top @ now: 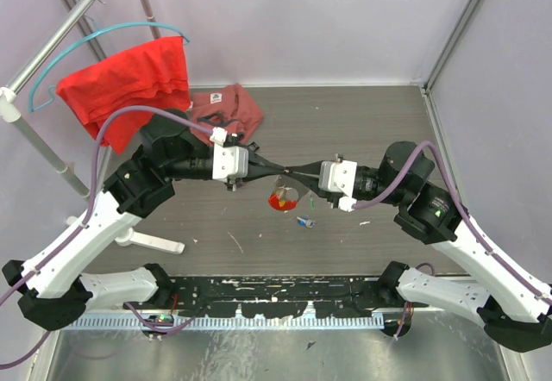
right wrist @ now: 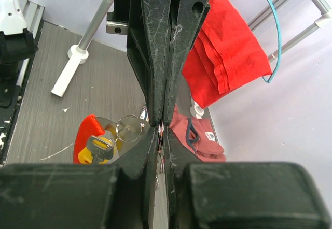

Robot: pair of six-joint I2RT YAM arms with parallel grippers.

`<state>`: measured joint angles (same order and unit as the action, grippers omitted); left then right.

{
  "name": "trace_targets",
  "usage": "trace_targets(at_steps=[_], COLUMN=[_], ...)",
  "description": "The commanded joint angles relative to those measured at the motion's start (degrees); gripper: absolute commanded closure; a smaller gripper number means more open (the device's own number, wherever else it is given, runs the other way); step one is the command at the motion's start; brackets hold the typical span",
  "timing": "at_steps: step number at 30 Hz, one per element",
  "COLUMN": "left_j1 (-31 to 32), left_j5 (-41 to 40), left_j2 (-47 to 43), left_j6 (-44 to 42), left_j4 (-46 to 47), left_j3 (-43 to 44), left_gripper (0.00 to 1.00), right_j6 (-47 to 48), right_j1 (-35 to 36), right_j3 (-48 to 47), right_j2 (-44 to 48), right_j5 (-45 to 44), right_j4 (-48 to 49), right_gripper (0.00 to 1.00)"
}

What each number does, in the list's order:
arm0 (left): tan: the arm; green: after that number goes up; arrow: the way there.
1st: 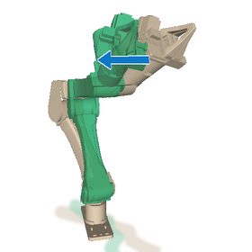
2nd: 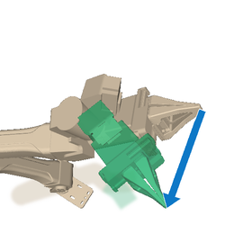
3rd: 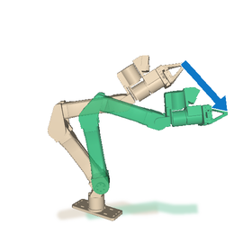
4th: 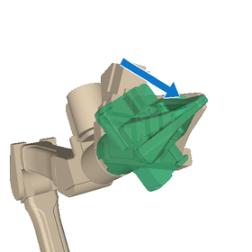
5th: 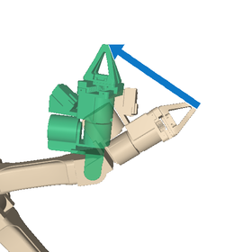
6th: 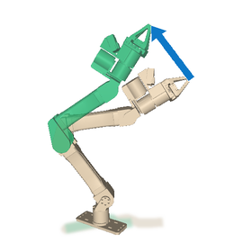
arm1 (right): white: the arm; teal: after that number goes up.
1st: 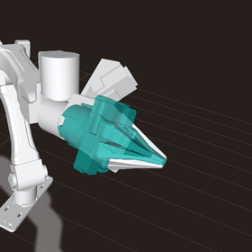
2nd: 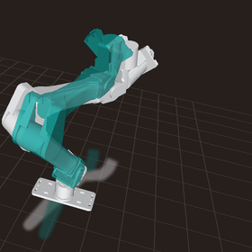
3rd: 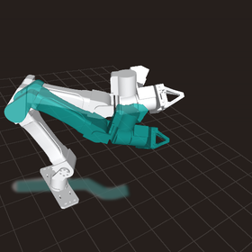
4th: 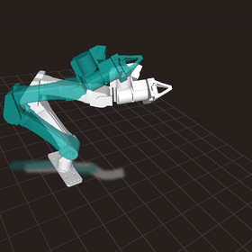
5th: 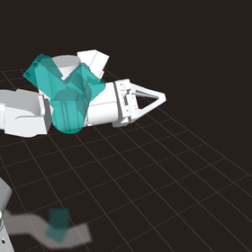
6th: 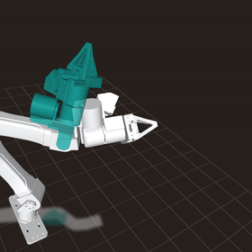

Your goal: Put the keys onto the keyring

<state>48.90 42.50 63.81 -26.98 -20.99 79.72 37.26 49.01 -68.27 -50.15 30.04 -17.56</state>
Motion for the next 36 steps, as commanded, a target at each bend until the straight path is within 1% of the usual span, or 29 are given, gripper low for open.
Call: trace_targets(at_steps=[1, 7, 8, 10, 13, 19, 20, 23, 25, 26, 29, 33, 36], left_j1=[0.08, 0.12, 0.14, 0.08, 0.11, 0.05, 0.09, 0.07, 0.07, 0.11, 0.10, 0.07, 0.13], left_j5=[-0.87, -0.85, -0.84, -0.79, -0.75, -0.73, -0.67, -1.07, -2.28, -3.03, -5.84, -9.77, -11.09], left_j2=[0.26, 0.17, 0.11, 0.09, 0.09, -0.03, -0.23, -1.67, -3.11, -3.78, -5.26, -6.63, -6.63], left_j6=[-0.56, -0.63, -0.66, -0.66, -0.63, -0.04, 0.37, 2.30, 4.45, 5.20, 6.58, 7.99, 8.96], left_j4=[-0.80, -0.81, -0.80, -0.85, -0.89, -0.51, 0.06, 4.26, 8.47, 11.05, 14.46, 17.32, 18.36], left_j3=[1.45, 1.34, 1.39, 1.49, 1.45, 1.85, 1.72, -0.21, -2.40, -3.41, -5.30, -7.49, -8.12], left_gripper=[1.00, 1.00, 1.00, 1.00, 1.00, 1.00, 1.00, 0.83, 0.77, 0.75, 0.75, 0.77, 0.77], right_j6=[1.13, 1.83, 1.90, 2.03, 1.94, 2.00, 1.84, 0.33, -1.65, -2.56, -5.28, -9.61, -12.19], right_j1=[0.56, 0.56, 0.55, 0.61, 0.56, 0.56, 0.56, 0.56, 0.56, 0.56, 0.56, 0.56, 0.56], right_j3=[-2.85, -3.05, -3.14, -3.22, -3.55, -3.57, -3.19, -1.70, -0.16, 0.42, 2.13, 4.75, 6.74], right_j2=[0.62, 0.94, 0.93, 1.02, 0.94, 0.78, 0.96, 1.81, 2.42, 2.77, 3.33, 3.98, 4.36], right_j5=[-1.11, -2.33, -2.53, -2.75, -2.87, -3.69, -3.96, -4.06, -4.34, -4.75, -6.50, -6.84, -7.39], right_j4=[2.42, 1.27, 1.03, 0.56, -0.06, -0.28, 0.50, 4.17, 7.50, 9.04, 13.73, 21.01, 25.85], right_gripper=[0.84, 0.83, 0.85, 0.91, 0.98, 0.99, 0.99, 0.99, 0.99, 0.99, 0.99, 0.99, 0.99])
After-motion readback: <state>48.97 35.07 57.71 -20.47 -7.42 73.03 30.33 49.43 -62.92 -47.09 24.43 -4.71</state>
